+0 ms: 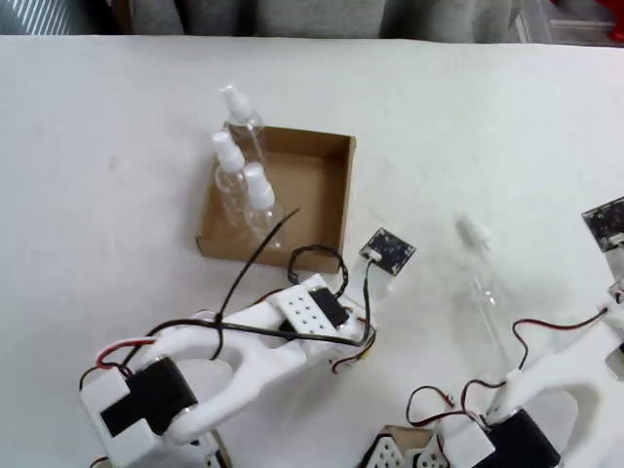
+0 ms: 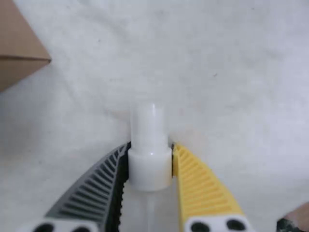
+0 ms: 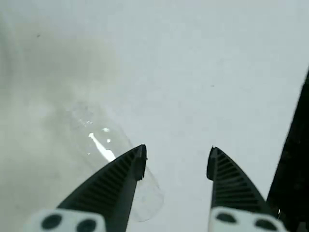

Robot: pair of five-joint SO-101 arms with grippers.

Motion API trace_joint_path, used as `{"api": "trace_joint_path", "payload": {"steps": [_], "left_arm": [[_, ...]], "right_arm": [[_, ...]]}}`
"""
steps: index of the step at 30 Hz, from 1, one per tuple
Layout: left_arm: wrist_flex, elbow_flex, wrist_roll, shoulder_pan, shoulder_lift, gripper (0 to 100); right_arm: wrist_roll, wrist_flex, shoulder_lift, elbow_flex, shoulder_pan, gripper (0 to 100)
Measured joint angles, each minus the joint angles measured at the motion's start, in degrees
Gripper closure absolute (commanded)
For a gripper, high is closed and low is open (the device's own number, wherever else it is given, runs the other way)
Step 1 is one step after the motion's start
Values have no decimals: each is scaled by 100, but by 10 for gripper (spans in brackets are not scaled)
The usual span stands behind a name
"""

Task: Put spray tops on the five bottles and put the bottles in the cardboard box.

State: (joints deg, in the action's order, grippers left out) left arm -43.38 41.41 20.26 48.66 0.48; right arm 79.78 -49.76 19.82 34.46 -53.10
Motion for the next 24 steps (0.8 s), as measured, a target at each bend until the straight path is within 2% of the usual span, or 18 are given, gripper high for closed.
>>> {"api": "trace_joint_path", "payload": {"steps": [6,8,16,24], "left_arm": [[0,0,0,0,0,980],[0,0,0,0,0,980],[0,0,0,0,0,980],[0,0,0,0,0,980]], "right_arm": [[1741,-396,44,765,-290,786],[2057,-316,44,967,-360,787],[2215,686,44,1125,-651,786],[2268,774,44,1125,-545,786]]}}
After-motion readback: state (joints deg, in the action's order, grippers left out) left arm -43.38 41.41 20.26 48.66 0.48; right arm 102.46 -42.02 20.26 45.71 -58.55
